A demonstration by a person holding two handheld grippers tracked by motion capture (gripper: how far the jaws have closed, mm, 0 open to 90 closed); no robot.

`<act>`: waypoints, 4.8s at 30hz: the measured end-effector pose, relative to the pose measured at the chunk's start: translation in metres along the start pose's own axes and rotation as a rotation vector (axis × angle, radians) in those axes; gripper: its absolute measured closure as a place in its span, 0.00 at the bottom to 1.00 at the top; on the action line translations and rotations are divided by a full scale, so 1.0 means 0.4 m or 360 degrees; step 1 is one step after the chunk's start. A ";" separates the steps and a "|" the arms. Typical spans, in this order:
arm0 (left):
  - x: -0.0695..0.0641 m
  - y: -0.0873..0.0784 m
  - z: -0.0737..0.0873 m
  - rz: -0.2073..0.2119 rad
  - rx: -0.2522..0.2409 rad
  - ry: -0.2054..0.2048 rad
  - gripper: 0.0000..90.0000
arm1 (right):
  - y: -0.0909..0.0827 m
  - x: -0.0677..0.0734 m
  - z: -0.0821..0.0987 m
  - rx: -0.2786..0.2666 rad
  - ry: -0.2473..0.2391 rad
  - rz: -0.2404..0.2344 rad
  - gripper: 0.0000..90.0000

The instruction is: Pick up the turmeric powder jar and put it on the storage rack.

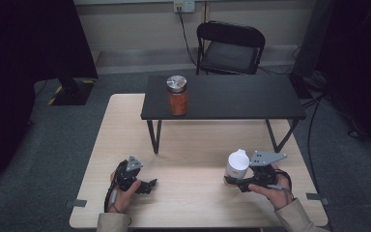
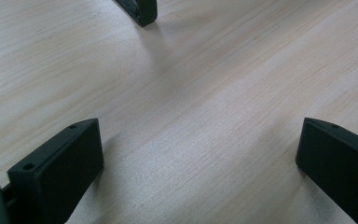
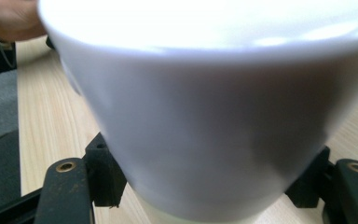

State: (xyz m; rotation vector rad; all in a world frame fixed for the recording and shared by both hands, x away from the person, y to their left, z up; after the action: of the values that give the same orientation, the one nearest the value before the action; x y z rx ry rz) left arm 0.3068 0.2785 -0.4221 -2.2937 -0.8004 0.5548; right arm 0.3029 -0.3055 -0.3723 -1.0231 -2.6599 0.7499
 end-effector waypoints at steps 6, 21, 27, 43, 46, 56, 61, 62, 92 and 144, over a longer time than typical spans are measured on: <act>0.000 0.000 0.000 0.0000 0.0000 0.0000 0.00 | -0.004 -0.007 -0.028 -0.0001 -0.0001 -0.0006 0.33; 0.000 0.000 0.000 0.0000 0.0000 0.0000 0.00 | -0.018 -0.029 -0.115 -0.0006 0.0020 -0.0032 0.33; 0.000 0.000 0.000 0.0000 0.0000 0.0000 0.00 | -0.029 -0.033 -0.154 -0.0011 0.0006 -0.0024 0.33; 0.000 0.000 0.000 0.0000 0.0000 0.0000 0.00 | -0.052 -0.049 -0.260 -0.0007 -0.0008 -0.0030 0.33; 0.000 0.000 0.000 0.0000 0.0000 0.0000 0.00 | -0.054 -0.051 -0.276 -0.0016 -0.0008 -0.0036 0.33; 0.000 0.000 0.000 0.0000 0.0000 0.0000 0.00 | -0.056 -0.057 -0.334 -0.0034 0.0002 -0.0037 0.33; 0.000 0.000 0.000 0.0000 0.0000 0.0000 0.00 | -0.056 -0.061 -0.370 -0.0022 -0.0010 -0.0032 0.33; 0.000 0.000 0.000 0.0000 0.0000 0.0000 0.00 | -0.056 -0.062 -0.375 -0.0022 -0.0016 -0.0031 0.33; 0.000 0.000 0.000 0.0001 0.0000 0.0000 0.00 | -0.035 -0.098 -0.531 -0.0030 0.0020 0.0083 0.33; 0.000 0.000 0.000 0.0001 0.0001 -0.0001 0.00 | 0.078 -0.154 -0.566 0.0027 0.0082 0.0256 0.33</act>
State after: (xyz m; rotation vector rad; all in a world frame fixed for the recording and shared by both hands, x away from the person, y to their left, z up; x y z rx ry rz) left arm 0.3069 0.2785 -0.4220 -2.2932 -0.7993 0.5558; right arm 0.4456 -0.2393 -0.1956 -1.2461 -2.5464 0.7639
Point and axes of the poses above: each handheld gripper's, and its own axes: y roughly forward along the jaws, z roughly out of its underside, x roughly to its left, the point moved 2 cm from there along y, roughly forward along the jaws, and after that the axes turned 12 degrees about z, right-handed, at the moved point
